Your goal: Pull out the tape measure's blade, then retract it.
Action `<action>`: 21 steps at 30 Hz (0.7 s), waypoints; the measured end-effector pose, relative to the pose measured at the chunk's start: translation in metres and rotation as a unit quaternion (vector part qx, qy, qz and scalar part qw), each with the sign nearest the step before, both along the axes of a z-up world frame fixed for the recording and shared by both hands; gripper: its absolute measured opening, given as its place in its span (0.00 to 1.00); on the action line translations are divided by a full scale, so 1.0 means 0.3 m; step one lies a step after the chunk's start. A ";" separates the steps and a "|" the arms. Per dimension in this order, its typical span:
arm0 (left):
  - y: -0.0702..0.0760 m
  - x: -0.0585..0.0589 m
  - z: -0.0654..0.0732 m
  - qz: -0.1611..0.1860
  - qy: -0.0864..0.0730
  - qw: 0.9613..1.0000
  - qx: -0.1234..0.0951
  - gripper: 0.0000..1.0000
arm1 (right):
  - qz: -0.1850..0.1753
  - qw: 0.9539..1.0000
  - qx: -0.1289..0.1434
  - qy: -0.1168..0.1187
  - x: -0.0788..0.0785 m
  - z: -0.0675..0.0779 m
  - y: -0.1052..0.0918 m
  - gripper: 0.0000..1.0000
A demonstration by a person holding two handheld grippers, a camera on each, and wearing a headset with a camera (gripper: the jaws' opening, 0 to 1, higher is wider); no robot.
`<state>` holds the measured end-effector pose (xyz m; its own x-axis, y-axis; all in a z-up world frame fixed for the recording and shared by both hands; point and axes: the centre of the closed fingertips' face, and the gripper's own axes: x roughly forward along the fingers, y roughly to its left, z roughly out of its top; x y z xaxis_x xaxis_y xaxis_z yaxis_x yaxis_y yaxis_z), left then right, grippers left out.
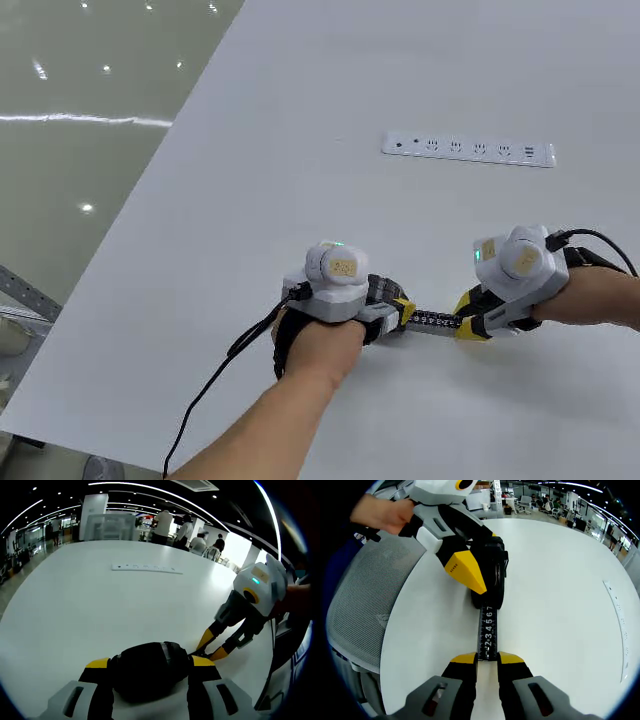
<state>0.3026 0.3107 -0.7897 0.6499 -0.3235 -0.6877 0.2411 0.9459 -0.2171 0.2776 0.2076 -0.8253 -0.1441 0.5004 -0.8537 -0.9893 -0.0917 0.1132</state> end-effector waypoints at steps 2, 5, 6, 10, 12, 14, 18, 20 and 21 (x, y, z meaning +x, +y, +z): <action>0.000 0.000 0.001 0.000 0.000 1.000 -0.001 0.56 | 0.000 1.000 0.001 0.000 0.000 0.000 0.004 0.11; 0.000 -0.001 0.001 0.000 0.000 1.000 -0.001 0.56 | 0.001 1.000 0.002 0.000 -0.002 0.000 0.012 0.11; 0.000 -0.002 0.002 0.000 0.000 1.000 -0.002 0.56 | 0.001 1.000 0.002 0.000 -0.001 0.000 0.015 0.11; -0.001 -0.003 0.003 0.000 0.000 1.000 -0.002 0.56 | 0.002 1.000 0.003 0.000 -0.002 0.001 0.024 0.11; -0.001 -0.003 0.003 0.000 0.000 1.000 -0.002 0.56 | 0.003 1.000 0.004 0.000 -0.002 0.001 0.029 0.11; -0.002 -0.004 0.003 0.000 -0.001 1.000 -0.002 0.56 | 0.004 1.000 0.004 0.000 -0.003 0.001 0.034 0.11; -0.002 -0.006 0.004 -0.001 -0.001 1.000 -0.002 0.55 | 0.005 1.000 0.006 0.000 -0.005 0.002 0.044 0.11; -0.003 -0.006 0.004 0.000 -0.001 1.000 -0.002 0.55 | 0.005 1.000 0.006 -0.001 -0.005 0.002 0.049 0.11; -0.003 -0.006 0.004 -0.001 -0.001 1.000 -0.002 0.55 | 0.005 1.000 0.006 0.000 -0.005 0.002 0.050 0.11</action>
